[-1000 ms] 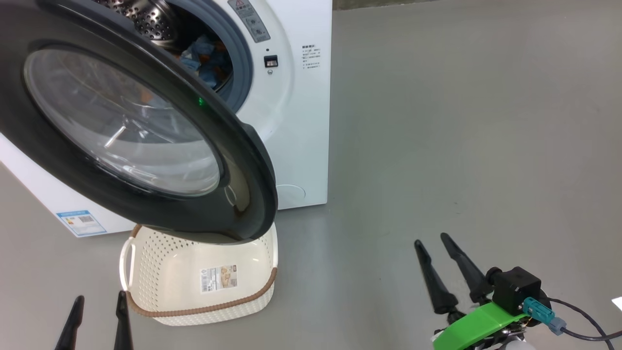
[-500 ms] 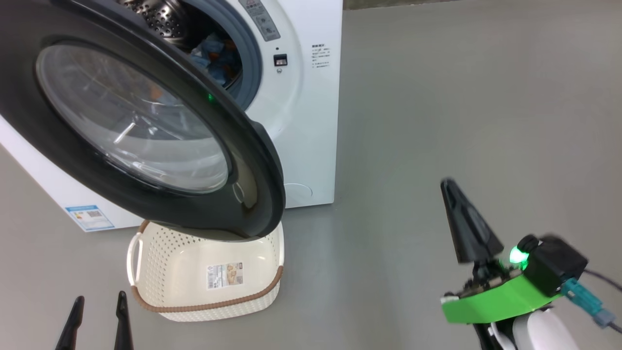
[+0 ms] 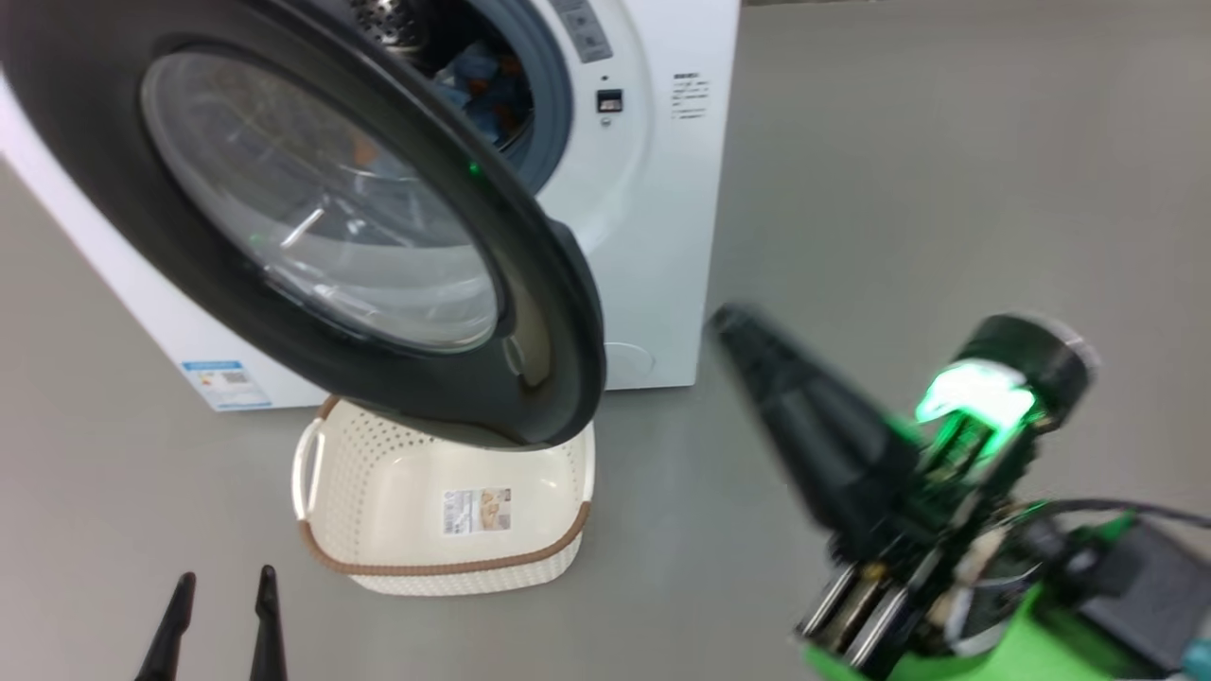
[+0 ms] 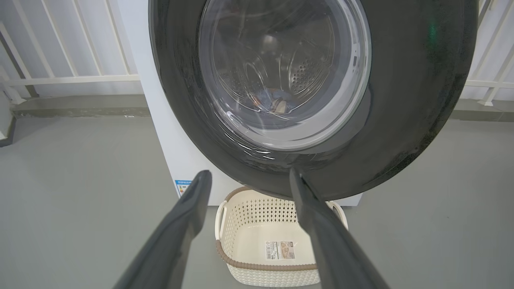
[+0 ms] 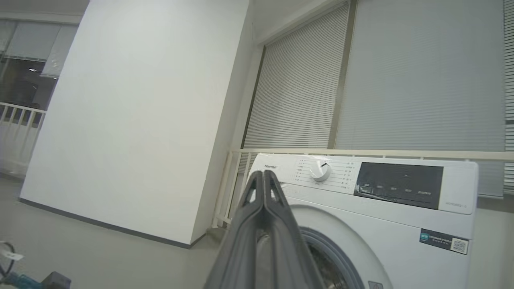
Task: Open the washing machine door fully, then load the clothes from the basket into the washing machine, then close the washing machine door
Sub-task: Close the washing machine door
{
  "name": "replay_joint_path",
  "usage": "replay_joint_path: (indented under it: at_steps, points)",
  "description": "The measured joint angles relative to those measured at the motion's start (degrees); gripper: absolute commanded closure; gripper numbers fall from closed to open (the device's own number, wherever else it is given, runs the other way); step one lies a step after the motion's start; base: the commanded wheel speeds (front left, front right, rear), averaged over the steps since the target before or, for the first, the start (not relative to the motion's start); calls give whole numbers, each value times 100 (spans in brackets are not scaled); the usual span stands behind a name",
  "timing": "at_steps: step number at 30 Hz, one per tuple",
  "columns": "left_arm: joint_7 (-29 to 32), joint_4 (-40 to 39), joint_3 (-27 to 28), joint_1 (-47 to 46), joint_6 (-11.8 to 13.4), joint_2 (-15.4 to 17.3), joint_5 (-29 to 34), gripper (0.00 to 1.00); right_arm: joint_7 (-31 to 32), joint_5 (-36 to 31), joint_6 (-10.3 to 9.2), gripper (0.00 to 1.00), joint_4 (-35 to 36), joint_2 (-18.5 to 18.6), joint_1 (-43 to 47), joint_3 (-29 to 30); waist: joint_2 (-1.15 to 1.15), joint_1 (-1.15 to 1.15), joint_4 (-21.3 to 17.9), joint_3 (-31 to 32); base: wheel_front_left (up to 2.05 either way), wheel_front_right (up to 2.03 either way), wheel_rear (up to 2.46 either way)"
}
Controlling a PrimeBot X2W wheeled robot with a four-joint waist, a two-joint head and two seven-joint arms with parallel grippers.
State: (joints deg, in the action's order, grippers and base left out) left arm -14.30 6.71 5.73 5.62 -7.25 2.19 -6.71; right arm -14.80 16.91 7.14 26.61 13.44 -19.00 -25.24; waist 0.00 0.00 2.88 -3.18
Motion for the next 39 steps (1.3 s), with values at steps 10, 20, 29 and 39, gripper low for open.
replay_joint_path:
  at_steps: [10, 20, 29, 39]
  points:
    - [0, -52, -453, -169, 70, -1, -66, 0, 1, 632, 0, 100, -800, 738, -381, -1716, 0, 0, 526, -160, 0, 0, 0]
    - [0, -114, -1006, -390, 147, 0, -315, 0, 5, 1071, 0, 100, -1971, 915, -855, -2399, 0, 0, 1242, -423, 0, 0, 0]
    - [0, -100, -1405, -809, 146, -2, -556, 0, 7, 1072, 0, 100, -2632, 851, -1105, -1997, 0, 0, 1639, -882, 0, 0, 0]
    - [-1, -66, -1625, -1215, 146, -13, -720, 0, 7, 826, 0, 100, -3240, 575, -1551, -1021, 0, 0, 1873, -1430, 0, 0, 0]
